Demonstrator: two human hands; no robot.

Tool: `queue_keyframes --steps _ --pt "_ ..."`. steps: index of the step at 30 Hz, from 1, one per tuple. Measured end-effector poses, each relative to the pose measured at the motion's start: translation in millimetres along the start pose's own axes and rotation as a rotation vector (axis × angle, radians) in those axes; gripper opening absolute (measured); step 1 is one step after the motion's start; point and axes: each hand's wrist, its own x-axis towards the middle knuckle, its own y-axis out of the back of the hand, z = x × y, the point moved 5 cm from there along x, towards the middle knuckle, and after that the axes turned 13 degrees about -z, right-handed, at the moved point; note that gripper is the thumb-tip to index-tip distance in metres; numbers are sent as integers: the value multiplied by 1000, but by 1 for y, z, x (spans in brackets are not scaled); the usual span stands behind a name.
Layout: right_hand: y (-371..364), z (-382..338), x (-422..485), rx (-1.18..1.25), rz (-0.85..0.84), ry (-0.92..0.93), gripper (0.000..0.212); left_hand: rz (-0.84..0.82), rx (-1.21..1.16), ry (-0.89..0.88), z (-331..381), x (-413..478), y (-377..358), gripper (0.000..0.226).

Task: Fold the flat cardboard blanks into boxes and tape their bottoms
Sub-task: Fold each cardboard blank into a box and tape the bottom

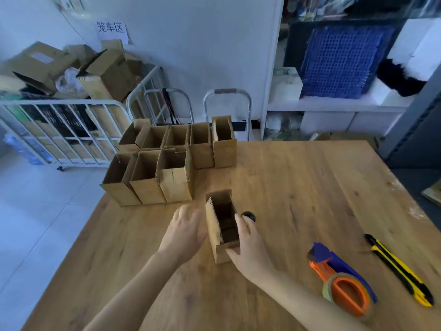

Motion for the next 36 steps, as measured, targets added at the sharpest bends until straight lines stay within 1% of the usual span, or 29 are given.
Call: queue_keyframes --steps 3,7,13,17,19,21,23,25,27,28,29,31,36 --pt "-1 -8 35 -13 21 -42 80 27 46 10 -27 24 20 56" --pt "5 -15 86 28 26 -88 85 65 69 35 -67 51 47 55" --pt "17 -20 157 71 8 -191 89 199 83 29 -125 80 78 55" --pt "21 -25 191 55 -8 -202 86 337 -56 176 -168 89 102 60" --pt "19 -27 202 53 -21 -201 86 393 -32 289 -188 90 114 61" --pt "16 -29 210 88 -34 -203 86 373 -50 422 -212 95 124 62" --pt "11 -29 215 133 -47 -205 85 326 -173 496 -235 103 131 52" --pt "8 -31 219 151 -61 -207 83 257 -291 475 -246 113 135 33" --pt "5 -33 221 157 -58 -207 83 174 -264 407 -243 124 136 16" --pt "4 -35 222 155 -54 -207 82 158 -238 367 -239 128 137 10" --pt "3 -36 222 152 -49 -206 82 157 -215 328 -236 133 138 8" --pt "1 -38 221 147 -45 -208 82 148 -174 284 -233 140 137 13" --pt "-5 -42 219 103 -37 -228 82 104 -84 256 -237 148 134 13"
